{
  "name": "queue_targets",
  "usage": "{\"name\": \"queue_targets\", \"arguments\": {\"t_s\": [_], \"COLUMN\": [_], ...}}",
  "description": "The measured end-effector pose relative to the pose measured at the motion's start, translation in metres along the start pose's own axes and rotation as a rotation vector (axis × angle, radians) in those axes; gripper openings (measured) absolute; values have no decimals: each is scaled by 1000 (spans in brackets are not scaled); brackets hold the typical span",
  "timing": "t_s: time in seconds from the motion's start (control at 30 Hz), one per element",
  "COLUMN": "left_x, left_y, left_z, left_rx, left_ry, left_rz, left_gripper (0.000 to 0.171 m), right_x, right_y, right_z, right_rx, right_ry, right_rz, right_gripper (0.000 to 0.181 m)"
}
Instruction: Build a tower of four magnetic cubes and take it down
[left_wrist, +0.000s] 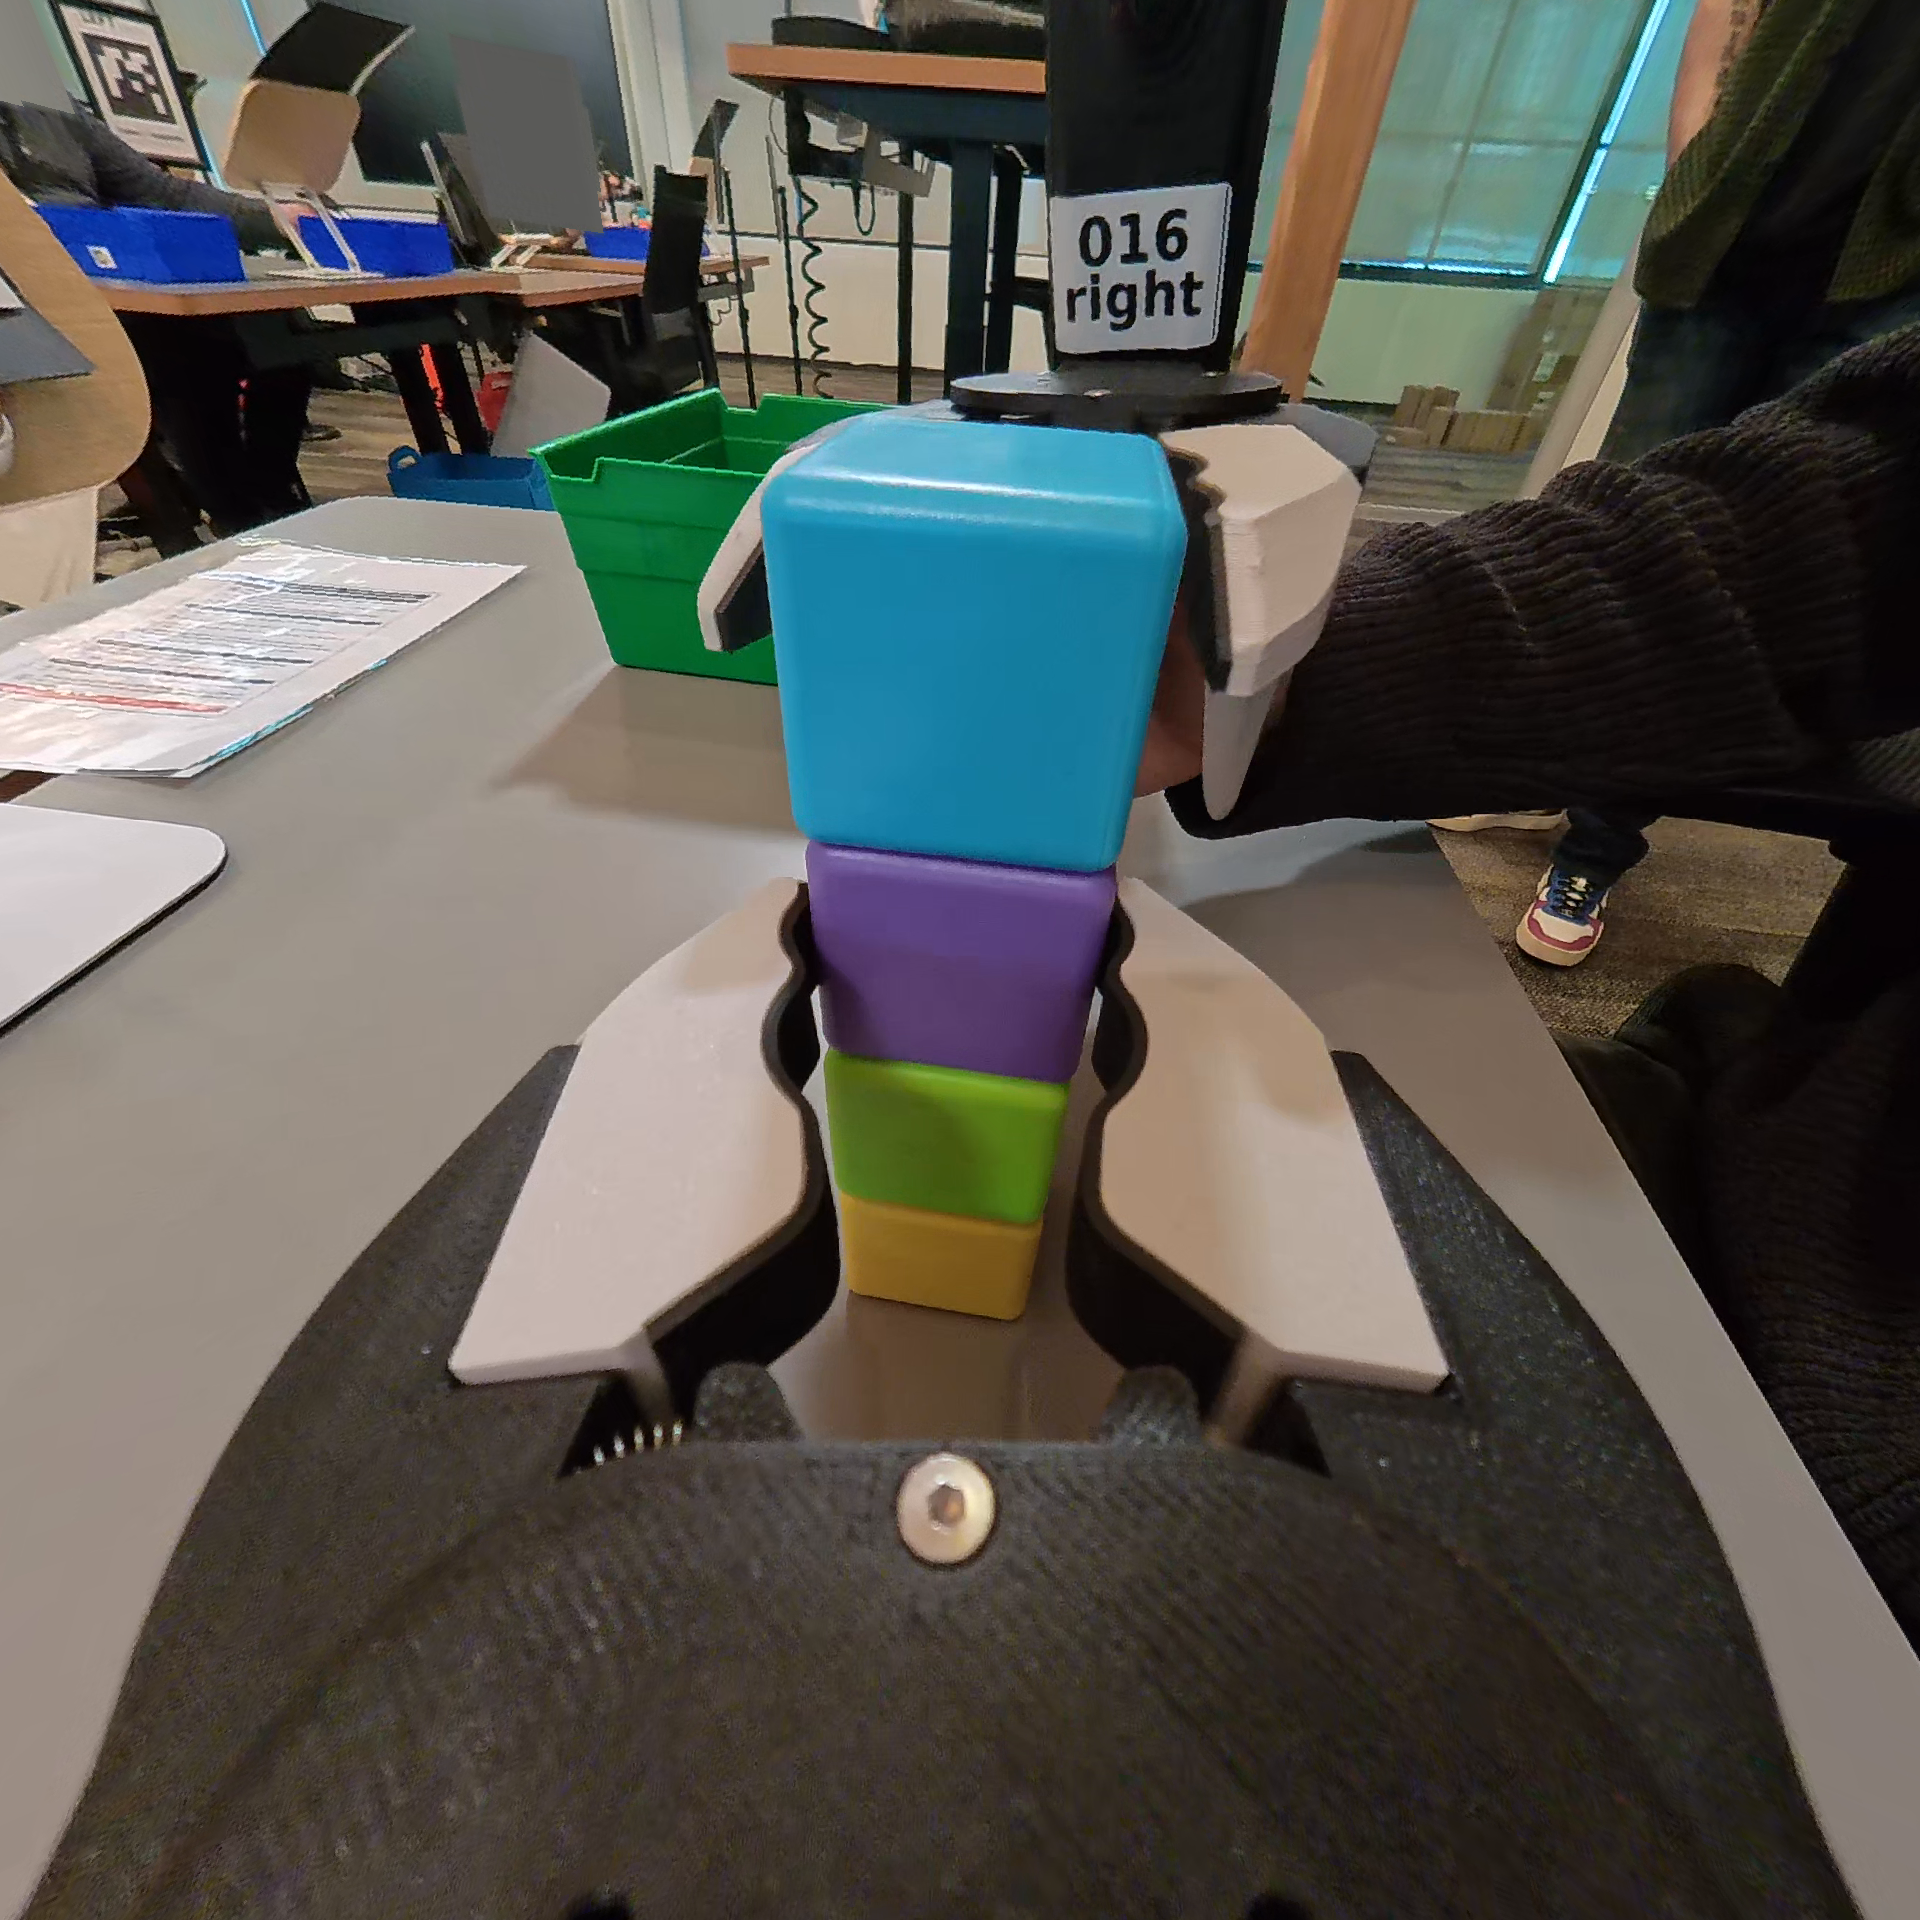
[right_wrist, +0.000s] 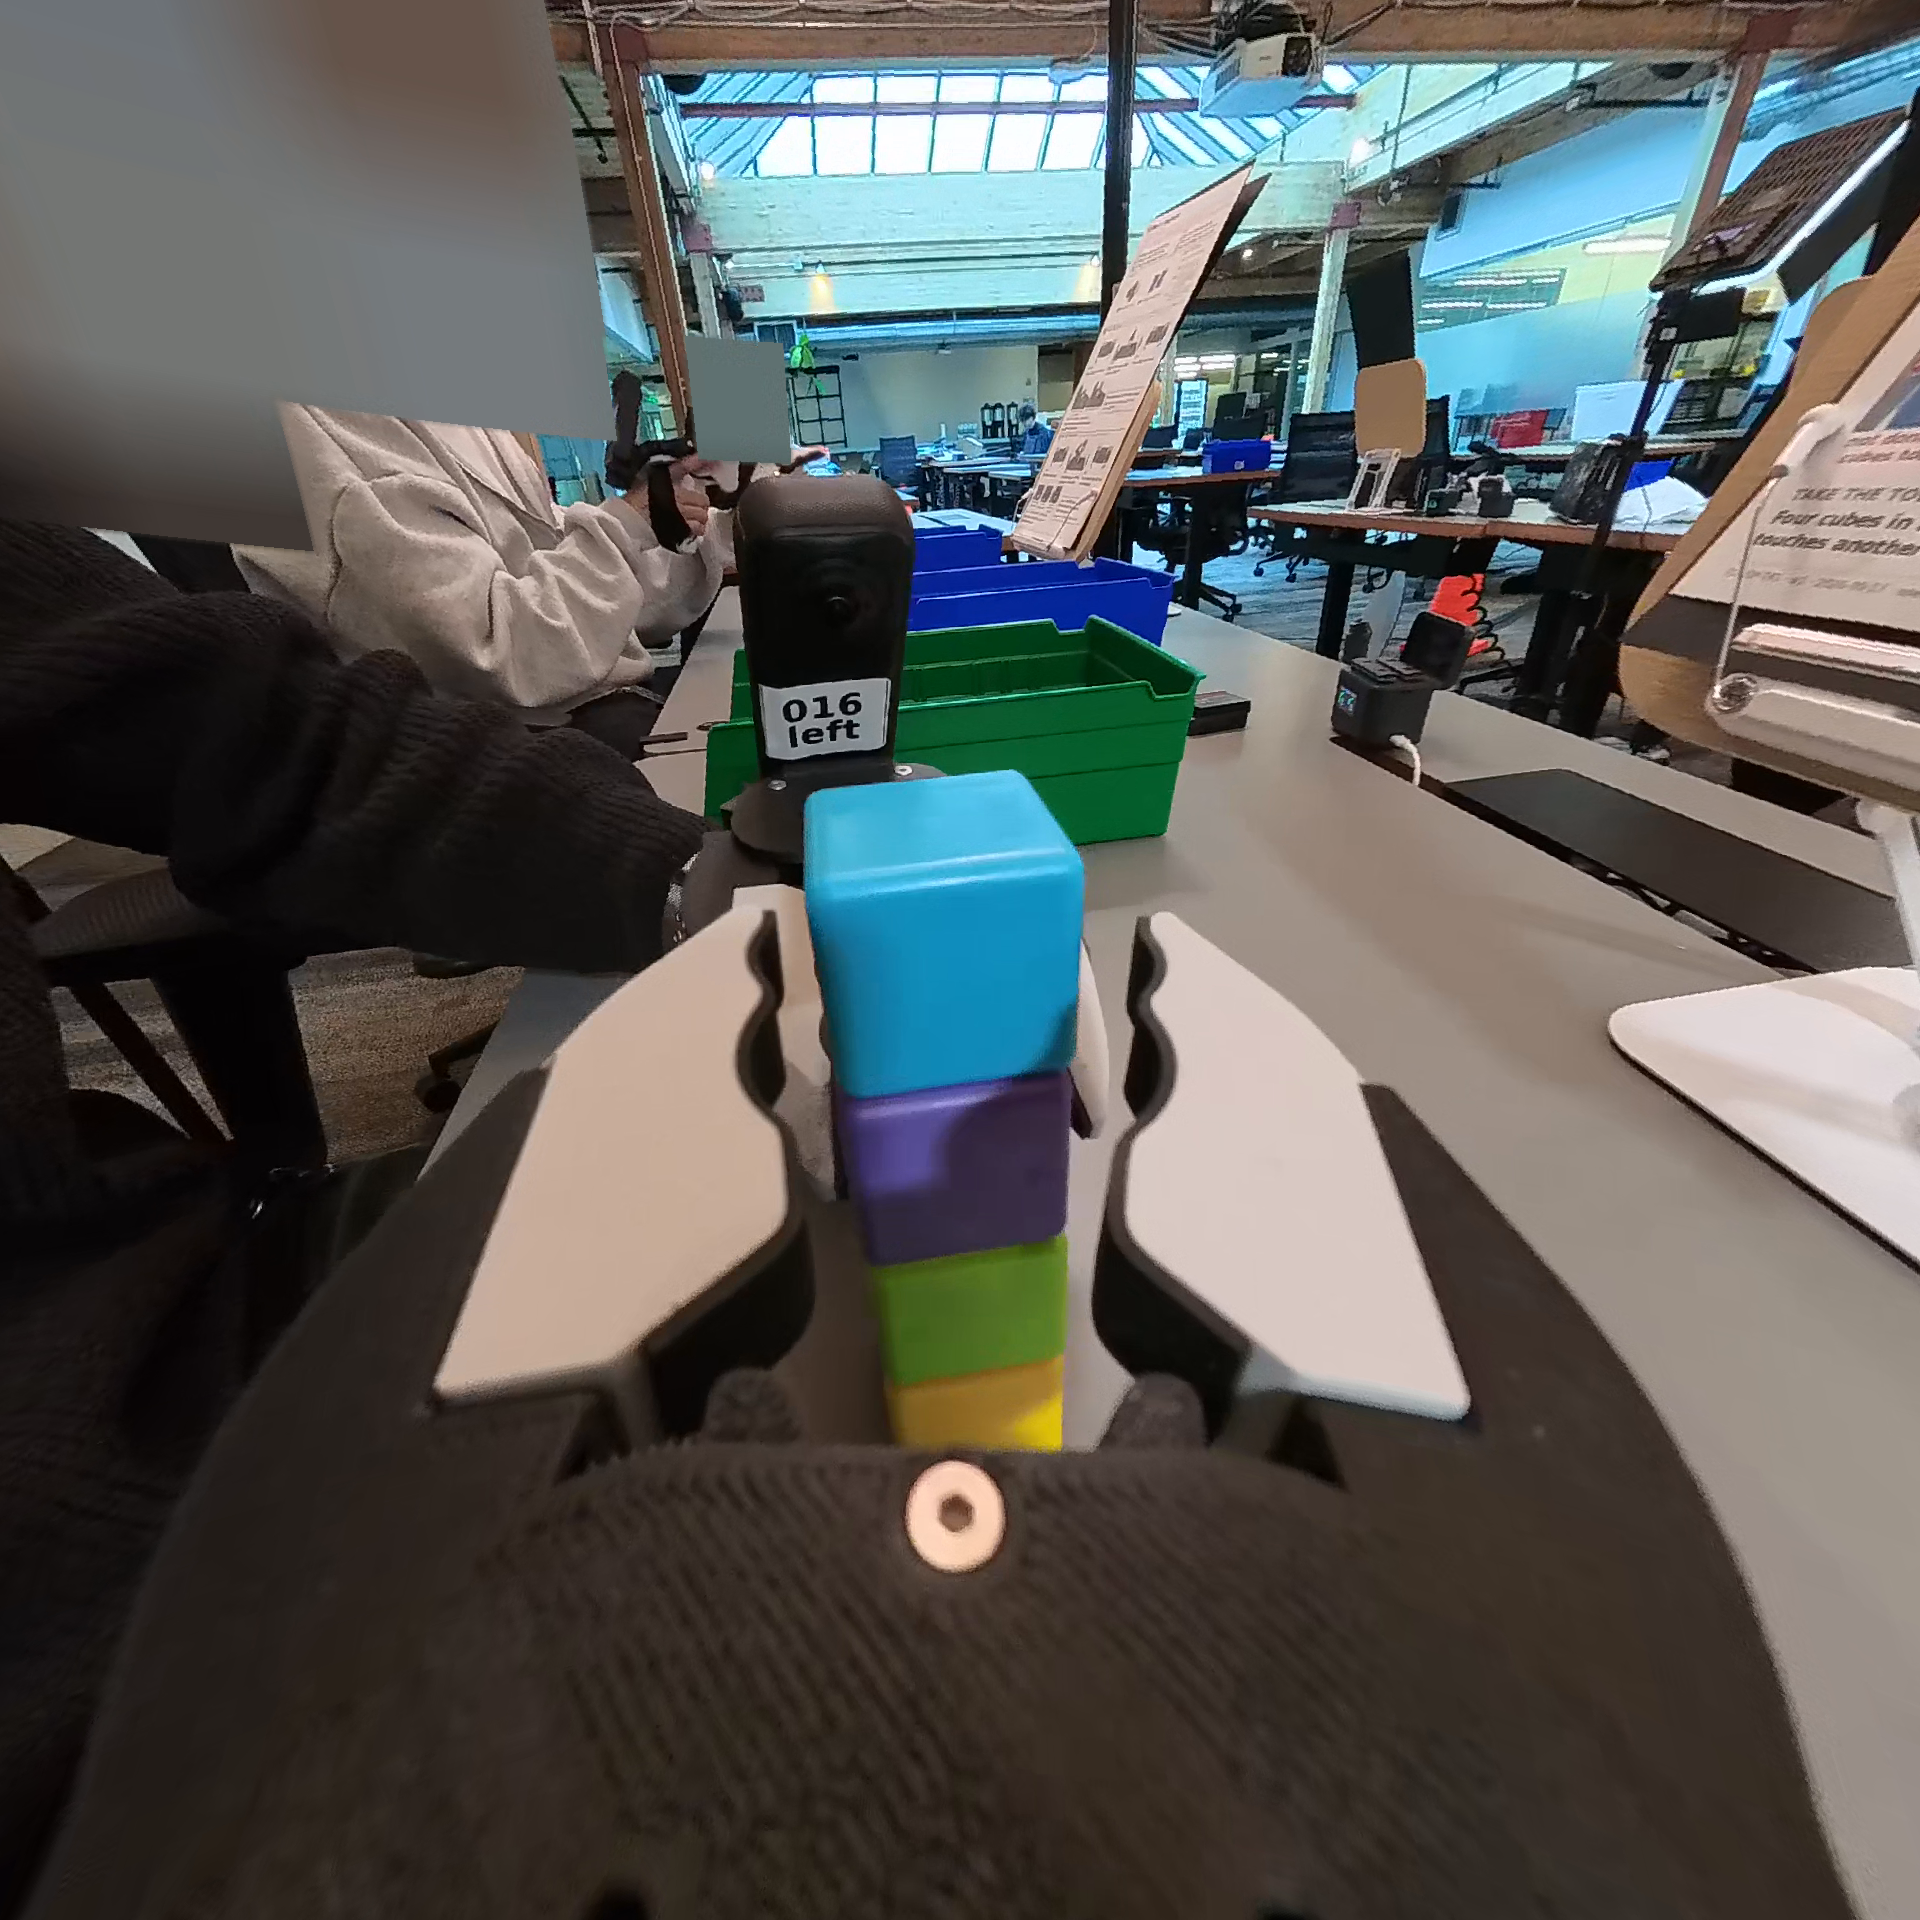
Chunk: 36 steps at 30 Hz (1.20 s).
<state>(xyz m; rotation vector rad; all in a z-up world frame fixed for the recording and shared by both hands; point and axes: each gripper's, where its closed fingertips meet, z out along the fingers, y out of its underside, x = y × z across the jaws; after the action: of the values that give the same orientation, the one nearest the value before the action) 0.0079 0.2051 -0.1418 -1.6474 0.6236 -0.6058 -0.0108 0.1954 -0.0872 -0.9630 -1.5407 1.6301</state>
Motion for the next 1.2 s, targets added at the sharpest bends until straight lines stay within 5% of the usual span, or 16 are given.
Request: {"name": "queue_targets", "arguments": {"t_s": [0.33, 1.0, 1.2], "left_x": [0, -2, -2], "left_y": [0, 0, 0], "left_z": [0, 0, -1], "left_rx": [2, -4, -4], "left_ry": [0, -9, -9], "left_rz": [-2, -5, -10], "left_gripper": [53, 53, 53], "right_x": [0, 2, 4], "right_y": [4, 2, -32], "right_z": [1, 0, -8], "right_rx": [-9, -8, 117], "right_ry": [12, 3, -4], "right_rz": [-23, 47, 121], "right_gripper": [49, 49, 49]}}
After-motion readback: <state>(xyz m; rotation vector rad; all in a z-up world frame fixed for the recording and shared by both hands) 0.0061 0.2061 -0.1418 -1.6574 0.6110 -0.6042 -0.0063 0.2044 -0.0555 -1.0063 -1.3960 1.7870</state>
